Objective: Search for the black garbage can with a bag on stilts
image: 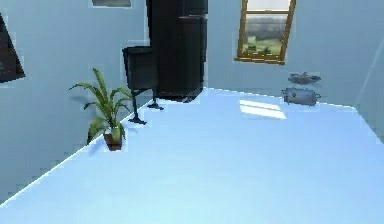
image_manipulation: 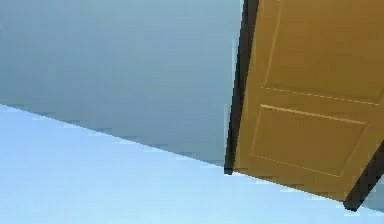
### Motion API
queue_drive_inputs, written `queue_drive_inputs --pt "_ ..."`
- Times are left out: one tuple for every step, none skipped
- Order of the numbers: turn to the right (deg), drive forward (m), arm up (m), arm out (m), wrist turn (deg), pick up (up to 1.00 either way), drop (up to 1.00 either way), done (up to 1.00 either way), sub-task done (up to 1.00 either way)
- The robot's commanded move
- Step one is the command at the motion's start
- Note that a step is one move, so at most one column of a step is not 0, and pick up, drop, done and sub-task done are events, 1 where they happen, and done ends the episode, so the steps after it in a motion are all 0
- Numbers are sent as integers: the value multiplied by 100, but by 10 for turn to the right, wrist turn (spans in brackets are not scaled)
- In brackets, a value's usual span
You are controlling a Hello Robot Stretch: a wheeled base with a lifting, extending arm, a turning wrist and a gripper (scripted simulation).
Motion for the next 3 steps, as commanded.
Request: queue_drive_inputs --pt "30 0 0 0 0 0 0 0 0" --pt "0 100 0 0 0 0 0 0 0" --pt "0 95 0 0 0 0 0 0 0"
